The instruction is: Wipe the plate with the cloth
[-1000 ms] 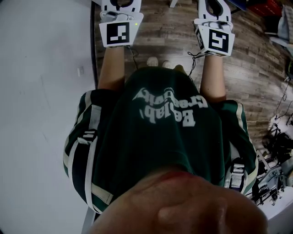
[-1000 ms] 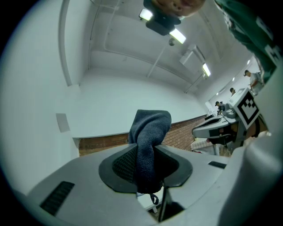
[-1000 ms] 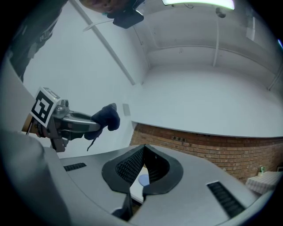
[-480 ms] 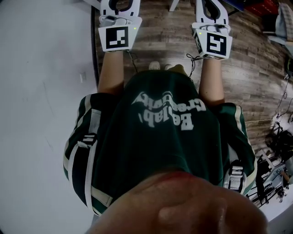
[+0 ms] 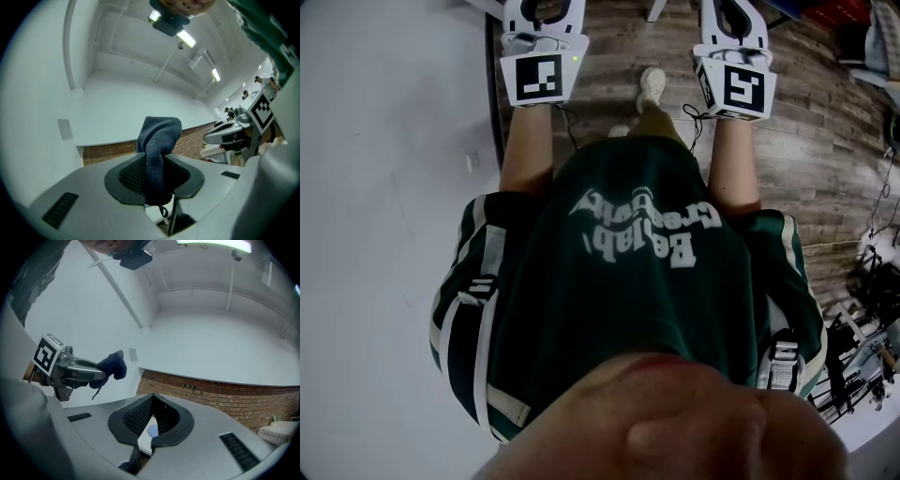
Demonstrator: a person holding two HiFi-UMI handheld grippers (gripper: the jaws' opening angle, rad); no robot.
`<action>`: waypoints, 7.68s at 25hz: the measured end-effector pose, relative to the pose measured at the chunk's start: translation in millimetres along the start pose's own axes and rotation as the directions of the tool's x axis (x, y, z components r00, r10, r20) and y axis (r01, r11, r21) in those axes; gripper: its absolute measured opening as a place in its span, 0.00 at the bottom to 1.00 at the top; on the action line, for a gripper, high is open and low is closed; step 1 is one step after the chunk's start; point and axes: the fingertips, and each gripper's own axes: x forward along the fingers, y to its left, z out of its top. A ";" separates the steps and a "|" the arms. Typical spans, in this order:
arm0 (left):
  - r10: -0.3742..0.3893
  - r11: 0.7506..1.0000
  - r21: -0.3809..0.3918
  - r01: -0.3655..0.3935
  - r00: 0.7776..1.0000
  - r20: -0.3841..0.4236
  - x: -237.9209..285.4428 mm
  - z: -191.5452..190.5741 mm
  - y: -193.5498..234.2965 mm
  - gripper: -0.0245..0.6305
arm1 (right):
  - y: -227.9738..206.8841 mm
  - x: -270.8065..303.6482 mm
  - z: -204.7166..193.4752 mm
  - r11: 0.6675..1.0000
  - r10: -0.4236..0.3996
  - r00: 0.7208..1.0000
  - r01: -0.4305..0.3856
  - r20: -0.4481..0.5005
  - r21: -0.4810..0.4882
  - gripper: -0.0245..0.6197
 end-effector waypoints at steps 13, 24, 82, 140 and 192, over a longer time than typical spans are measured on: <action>0.021 1.000 0.004 -0.021 1.000 0.019 49.5 -15.7 13.1 0.19 | -22.6 51.7 -16.0 1.000 0.027 0.999 -0.026 0.022 -0.016 0.03; 0.052 0.999 -0.005 -0.052 0.999 -0.004 123.0 -33.2 16.8 0.19 | -66.2 118.6 -39.1 0.997 0.078 0.996 -0.078 0.038 0.007 0.03; -0.067 0.997 -0.047 0.062 0.993 -0.097 483.5 -140.8 198.4 0.19 | -165.8 504.5 -115.3 0.976 0.179 0.984 -0.179 0.010 0.125 0.03; -0.178 0.978 -0.121 0.167 0.980 -0.085 579.4 -171.0 188.5 0.20 | -202.7 566.4 -238.7 0.929 0.209 0.930 -0.093 -0.302 0.358 0.04; -0.102 0.992 -0.090 0.090 0.985 -0.140 567.3 -187.0 209.8 0.20 | -96.7 456.9 -508.1 0.419 0.547 0.444 0.589 -0.710 0.691 0.08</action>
